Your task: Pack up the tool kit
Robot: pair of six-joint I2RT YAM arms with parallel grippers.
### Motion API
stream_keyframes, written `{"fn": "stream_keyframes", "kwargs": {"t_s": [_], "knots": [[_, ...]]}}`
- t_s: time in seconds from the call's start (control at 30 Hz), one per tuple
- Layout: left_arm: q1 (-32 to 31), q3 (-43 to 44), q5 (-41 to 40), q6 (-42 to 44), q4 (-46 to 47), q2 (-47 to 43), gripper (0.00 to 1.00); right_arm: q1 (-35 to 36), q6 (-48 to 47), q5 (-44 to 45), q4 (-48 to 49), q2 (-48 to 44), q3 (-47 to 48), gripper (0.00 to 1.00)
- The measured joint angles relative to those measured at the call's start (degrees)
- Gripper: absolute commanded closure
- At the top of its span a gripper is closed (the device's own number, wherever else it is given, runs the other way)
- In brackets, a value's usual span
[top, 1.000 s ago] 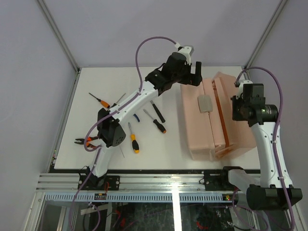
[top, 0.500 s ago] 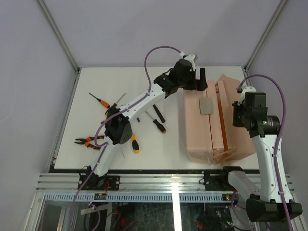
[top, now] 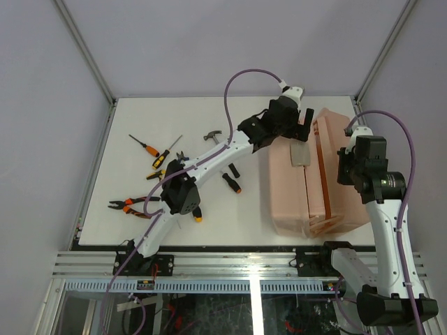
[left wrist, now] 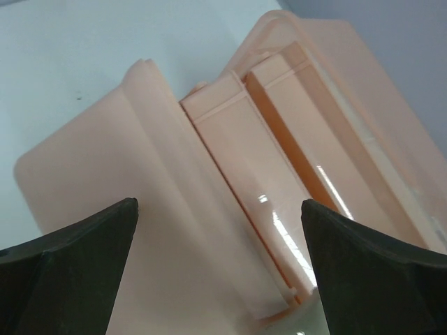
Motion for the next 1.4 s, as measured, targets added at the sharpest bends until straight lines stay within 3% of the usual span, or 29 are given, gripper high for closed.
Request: {"fn": "stream_keyframes", "kwargs": {"t_s": [0.2,0.5,0.97,1.4], "knots": [[-0.68,-0.17,-8.33,5.57,-1.64,0.81,0.02,0.0,0.0,0.04,1.51,-1.95,-1.55,0.86],[-1.99,-1.33,-13.84,9.7,-0.46,0.42,0.02,0.0,0.11,0.72,3.52,-4.28,-3.58,0.86],[1.09,-10.1,-14.82,11.8,0.17,-5.84,0.08,-0.04,0.33,3.56,4.17,-4.46,-3.74,0.89],[9.97,-21.27,-13.0,12.59,1.42,-10.75,0.11,-0.04,-0.26,7.32,4.0,-3.3,-2.12,0.89]]}}
